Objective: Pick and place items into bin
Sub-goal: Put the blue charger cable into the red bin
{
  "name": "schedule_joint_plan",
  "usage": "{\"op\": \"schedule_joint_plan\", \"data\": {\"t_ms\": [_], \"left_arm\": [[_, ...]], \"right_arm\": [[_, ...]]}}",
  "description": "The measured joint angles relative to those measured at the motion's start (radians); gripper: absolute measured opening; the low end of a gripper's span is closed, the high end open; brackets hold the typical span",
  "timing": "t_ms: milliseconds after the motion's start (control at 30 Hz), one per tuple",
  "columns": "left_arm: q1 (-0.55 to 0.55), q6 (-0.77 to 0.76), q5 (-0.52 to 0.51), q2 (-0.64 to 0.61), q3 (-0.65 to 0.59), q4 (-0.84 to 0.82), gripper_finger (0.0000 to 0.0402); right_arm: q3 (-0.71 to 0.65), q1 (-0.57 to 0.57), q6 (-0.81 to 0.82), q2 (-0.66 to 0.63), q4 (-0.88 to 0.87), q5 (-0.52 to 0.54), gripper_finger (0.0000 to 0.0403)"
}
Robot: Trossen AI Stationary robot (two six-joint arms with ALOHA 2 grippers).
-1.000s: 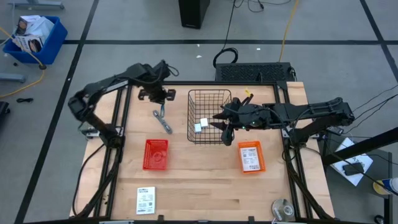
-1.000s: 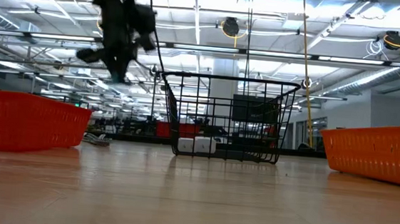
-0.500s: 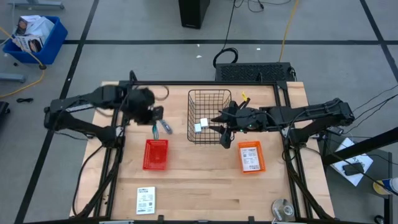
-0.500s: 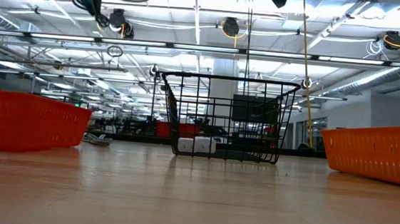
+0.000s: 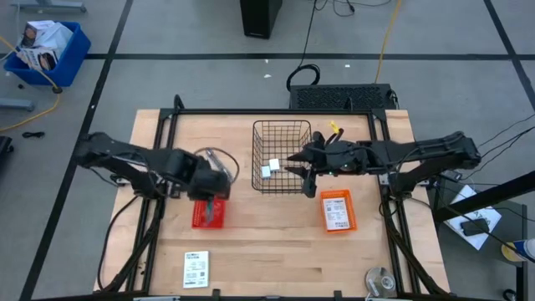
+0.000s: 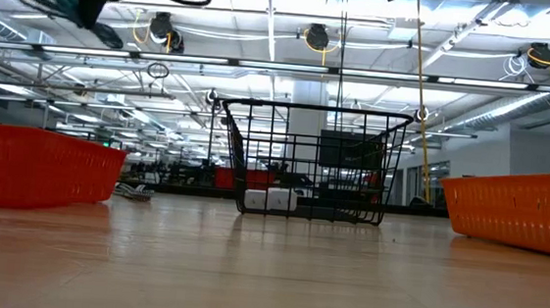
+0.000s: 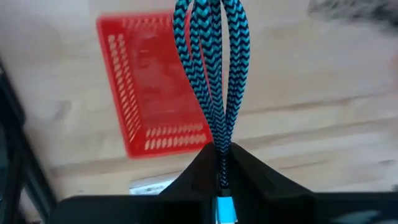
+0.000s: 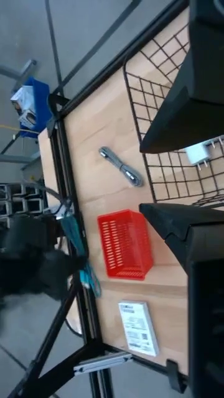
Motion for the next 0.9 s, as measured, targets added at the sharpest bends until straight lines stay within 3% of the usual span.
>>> {"op": "schedule_joint_plan", "data": {"t_ms": [300,467,733,900], "left_arm": [[-0.063,-0.014,0.064,0.095,-0.055,0.069,0.0013],[-0.086,-0.097,0.107,0.037,-0.212,0.219,0.0025],[-0.076,-0.214,0.040,-0.108,-0.443,0.407,0.0013],[-0.042,-0.242,0.039,-0.139,-0.560,0.547,0.0031]], "right_arm": [[0.000,-0.006,-0.023,-0.031,0.000,0.000,0.0132],[0.000,-0.001,-0.018,-0.036,-0.006,-0.007,0.0132],[0.000,0.007,-0.015,-0.038,-0.005,-0.027,0.0132],[0.000,0.007,-0.018,-0.039,0.002,-0.026,0.0132]]}}
